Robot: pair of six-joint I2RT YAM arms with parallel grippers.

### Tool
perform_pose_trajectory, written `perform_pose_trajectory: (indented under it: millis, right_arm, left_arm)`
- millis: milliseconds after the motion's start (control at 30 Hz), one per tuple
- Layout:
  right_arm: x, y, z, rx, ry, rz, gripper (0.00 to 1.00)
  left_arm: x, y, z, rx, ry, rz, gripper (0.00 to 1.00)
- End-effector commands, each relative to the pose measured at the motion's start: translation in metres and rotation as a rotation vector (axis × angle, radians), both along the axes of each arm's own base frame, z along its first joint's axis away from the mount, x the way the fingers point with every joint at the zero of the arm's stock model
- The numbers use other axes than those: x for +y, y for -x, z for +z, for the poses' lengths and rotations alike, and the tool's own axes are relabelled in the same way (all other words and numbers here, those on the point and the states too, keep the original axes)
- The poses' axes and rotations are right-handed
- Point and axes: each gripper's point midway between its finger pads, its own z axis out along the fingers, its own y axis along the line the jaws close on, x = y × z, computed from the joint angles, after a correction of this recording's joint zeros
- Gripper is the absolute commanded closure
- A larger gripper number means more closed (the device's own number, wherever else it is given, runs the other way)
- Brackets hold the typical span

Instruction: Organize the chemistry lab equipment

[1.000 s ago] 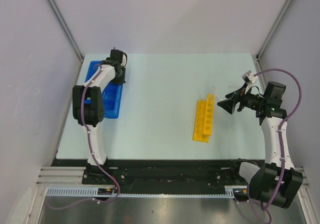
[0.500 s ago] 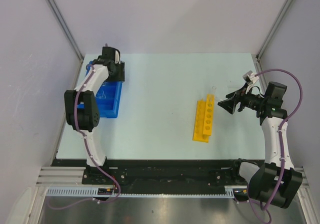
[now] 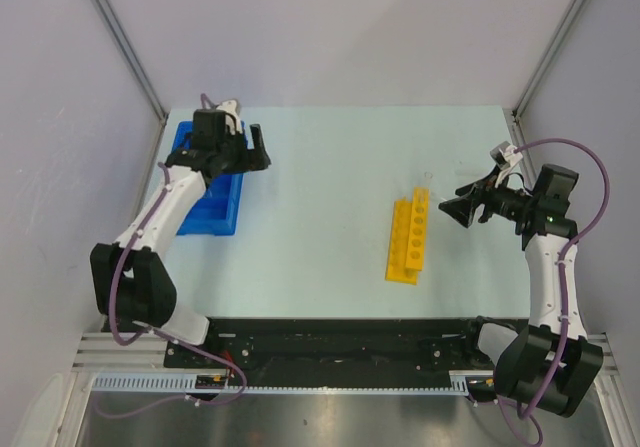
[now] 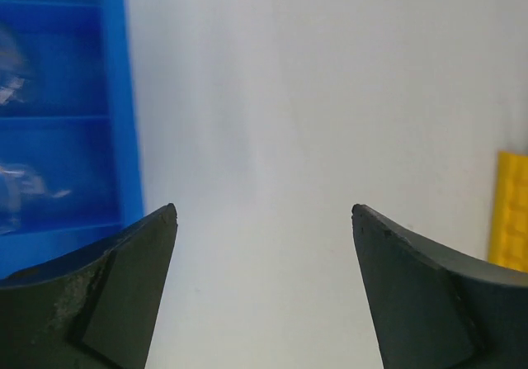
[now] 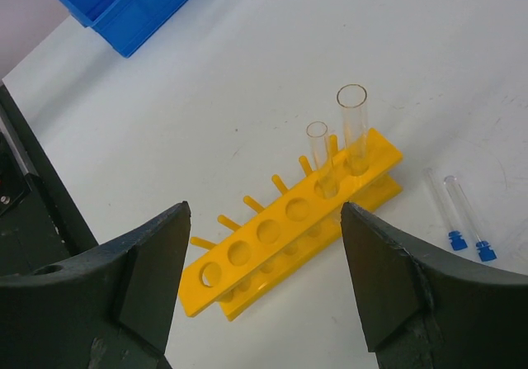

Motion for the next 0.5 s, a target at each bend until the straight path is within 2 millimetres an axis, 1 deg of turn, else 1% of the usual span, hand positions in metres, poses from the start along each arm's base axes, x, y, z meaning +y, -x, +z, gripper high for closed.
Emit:
perform_pose_trajectory:
  millis: [0, 33, 67, 100, 133, 167, 233, 267, 300, 333, 367, 433, 467]
  right_arm:
    - [-0.001, 0.002, 0.007, -0.037, 0.006, 0.008, 0.21]
    - [-0.002, 0.002, 0.006, -0.033, 0.007, 0.001, 0.21]
    - [-0.003, 0.002, 0.006, -0.034, 0.008, -0.004, 0.21]
    - [-0.004, 0.001, 0.006, -0.032, 0.008, -0.008, 0.21]
    - [-0.007, 0.000, 0.006, -0.029, 0.010, -0.021, 0.21]
    - [-0.009, -0.001, 0.006, -0.030, 0.012, -0.029, 0.21]
    - [-0.014, -0.003, 0.004, -0.018, 0.013, -0.057, 0.21]
    - [-0.016, -0.004, 0.006, -0.024, 0.016, -0.067, 0.21]
    - [-0.017, -0.004, 0.005, -0.017, 0.014, -0.073, 0.21]
    - [-0.019, -0.005, 0.005, -0.018, 0.014, -0.080, 0.21]
    - [-0.021, -0.005, 0.005, -0.015, 0.013, -0.090, 0.21]
    - [-0.023, -0.006, 0.006, -0.015, 0.010, -0.097, 0.21]
    - [-0.025, -0.006, 0.005, -0.011, 0.008, -0.103, 0.21]
  left_arm:
    - [-0.083, 0.037, 0.018, -0.062, 0.180, -0.126, 0.07]
    - [-0.094, 0.043, 0.017, -0.064, 0.189, -0.140, 0.06]
    - [-0.117, 0.056, 0.014, -0.058, 0.218, -0.168, 0.06]
    - [-0.127, 0.064, 0.021, -0.077, 0.245, -0.184, 0.05]
    - [-0.137, 0.070, 0.023, -0.088, 0.264, -0.193, 0.05]
    - [-0.155, 0.080, 0.024, -0.104, 0.291, -0.195, 0.05]
    - [-0.171, 0.093, 0.032, -0.149, 0.315, -0.206, 0.04]
    - [-0.187, 0.102, 0.034, -0.167, 0.334, -0.204, 0.04]
    - [-0.196, 0.108, 0.034, -0.170, 0.349, -0.217, 0.02]
    - [-0.205, 0.113, 0.029, -0.158, 0.354, -0.225, 0.02]
    - [-0.221, 0.123, 0.031, -0.153, 0.369, -0.234, 0.01]
    - [-0.240, 0.132, 0.025, -0.125, 0.353, -0.259, 0.00]
    - [-0.259, 0.142, 0.017, -0.084, 0.327, -0.286, 0.00]
